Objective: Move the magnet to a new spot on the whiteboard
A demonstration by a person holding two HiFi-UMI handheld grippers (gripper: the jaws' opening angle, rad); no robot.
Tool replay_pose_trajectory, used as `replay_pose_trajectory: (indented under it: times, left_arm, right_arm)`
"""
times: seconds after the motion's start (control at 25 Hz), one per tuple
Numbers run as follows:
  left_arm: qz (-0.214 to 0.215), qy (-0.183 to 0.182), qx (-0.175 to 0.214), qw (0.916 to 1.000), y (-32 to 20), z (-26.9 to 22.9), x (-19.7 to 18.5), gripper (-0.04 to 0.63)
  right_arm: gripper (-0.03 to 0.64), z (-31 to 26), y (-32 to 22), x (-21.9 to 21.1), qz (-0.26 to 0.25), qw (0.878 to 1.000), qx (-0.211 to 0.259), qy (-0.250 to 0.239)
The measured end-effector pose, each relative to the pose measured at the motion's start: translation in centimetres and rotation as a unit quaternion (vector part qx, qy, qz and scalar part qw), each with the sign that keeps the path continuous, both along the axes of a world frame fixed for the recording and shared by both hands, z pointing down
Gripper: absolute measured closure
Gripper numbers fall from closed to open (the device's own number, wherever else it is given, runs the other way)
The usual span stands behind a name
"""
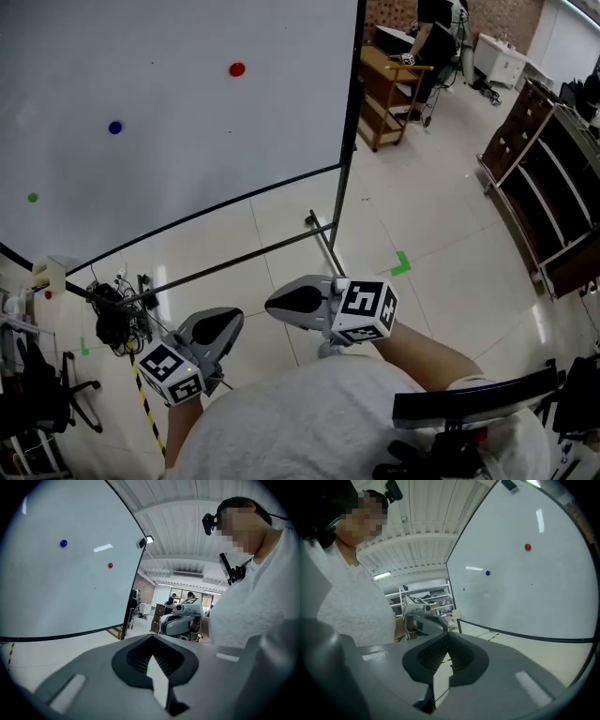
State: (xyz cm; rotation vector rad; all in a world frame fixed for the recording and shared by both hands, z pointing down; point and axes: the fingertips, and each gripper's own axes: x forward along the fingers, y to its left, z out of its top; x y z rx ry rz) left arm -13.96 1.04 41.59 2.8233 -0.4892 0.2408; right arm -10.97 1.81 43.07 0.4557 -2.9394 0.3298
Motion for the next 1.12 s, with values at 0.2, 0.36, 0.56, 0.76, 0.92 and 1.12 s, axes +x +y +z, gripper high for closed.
replay_pose_trajectory:
  times: [0.2,0.36,0.56,0.76,0.92,1.12]
  left_arm:
    - [0.019,0.004,-0.001,0.9998,1.1,0.3,1.6,0.609]
    - [0.026,-0.001,-0.009,0.9996,1.3,1.1,3.5,0.609]
    - [0.043,-0.009,-0.013,0.9990,1.6,1.7,6.6,0.609]
    - [0.046,-0.016,-0.016,0.9987,1.7,1.5,8.5,0.609]
    - [0.045,-0.016,-0.008,0.9988,1.6,1.1,9.6,0.609]
    - [0.040,-0.018,-0.002,0.9990,1.5,0.2,10.4,0.609]
  right_arm:
    - [0.612,-0.4,1.0,1.2,0.007,1.000,0.005,-0.015]
    - [0.614,-0.3,1.5,3.2,0.010,0.999,-0.004,-0.033]
    - [0.614,-0.4,0.4,7.1,0.054,0.996,-0.023,-0.071]
    - [0.614,-1.0,-0.5,9.4,0.076,0.994,-0.014,-0.073]
    - [0.614,-1.2,-0.1,10.3,0.067,0.995,-0.011,-0.072]
    - [0.614,-1.7,-0.1,10.8,0.059,0.995,-0.009,-0.074]
